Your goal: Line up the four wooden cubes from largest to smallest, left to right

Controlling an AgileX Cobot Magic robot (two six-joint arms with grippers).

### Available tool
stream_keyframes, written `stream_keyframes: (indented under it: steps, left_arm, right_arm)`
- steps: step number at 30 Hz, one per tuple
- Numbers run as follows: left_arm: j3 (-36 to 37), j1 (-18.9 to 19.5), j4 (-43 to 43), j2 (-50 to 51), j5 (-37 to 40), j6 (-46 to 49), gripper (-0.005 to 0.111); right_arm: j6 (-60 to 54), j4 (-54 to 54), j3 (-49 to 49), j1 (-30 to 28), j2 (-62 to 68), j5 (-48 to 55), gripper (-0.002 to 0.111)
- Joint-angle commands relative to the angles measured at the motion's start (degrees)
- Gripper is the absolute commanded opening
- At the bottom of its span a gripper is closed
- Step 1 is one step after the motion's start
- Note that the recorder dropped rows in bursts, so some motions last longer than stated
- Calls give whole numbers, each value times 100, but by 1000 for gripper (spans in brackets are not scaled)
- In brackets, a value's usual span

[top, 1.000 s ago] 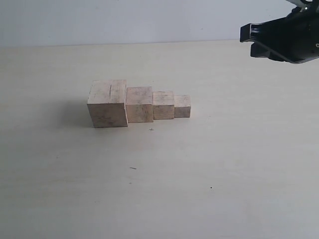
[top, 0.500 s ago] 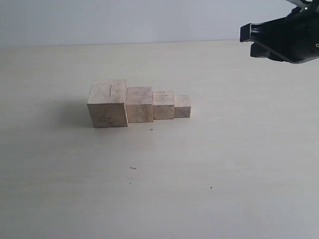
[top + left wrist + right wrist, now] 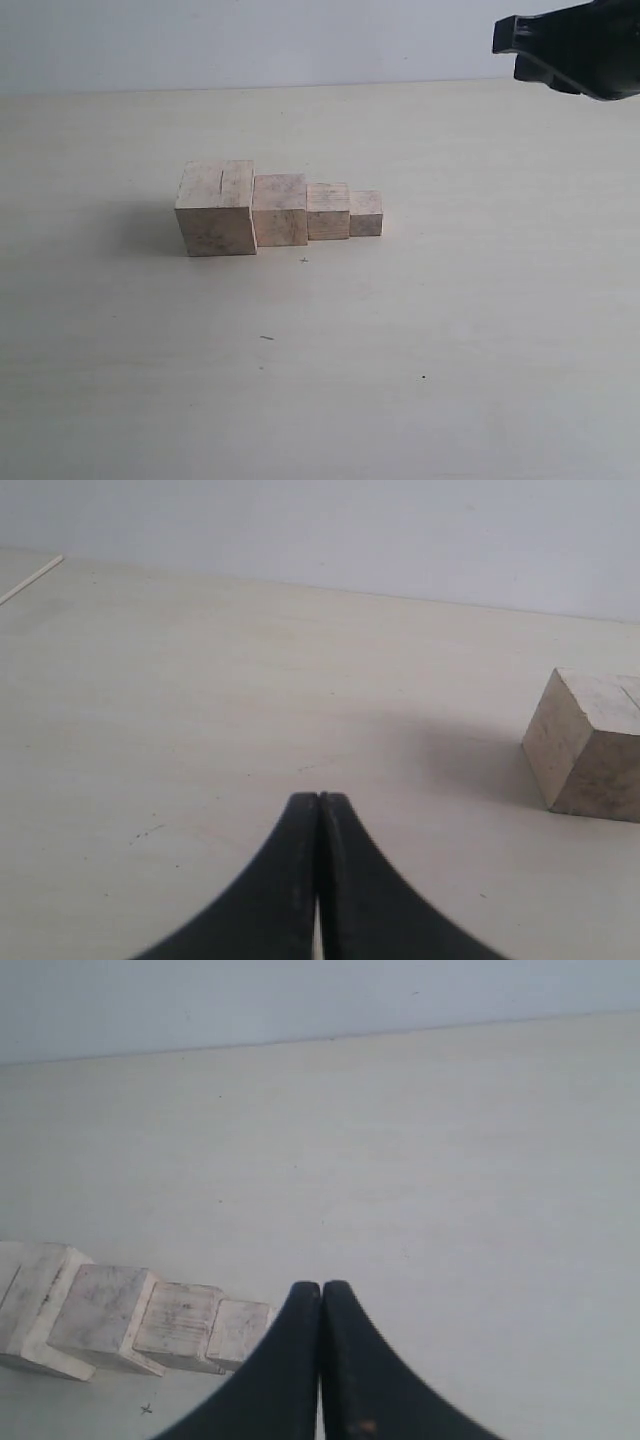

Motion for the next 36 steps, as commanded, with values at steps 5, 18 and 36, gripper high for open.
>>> stream_keyframes:
  steps: [5,18,36]
  left_arm:
    - [18,-34,5,-35,-62,1,0]
    - [18,-34,5,-35,-62,1,0]
    - [18,-34,5,-35,-62,1,0]
  right_arm:
    - [-193,-568,26,10,-942,-50,0]
    - [-183,-1746,680,-800,-3217,252,0]
    - [-140,-2048,4045,-1940,-7459,295,0]
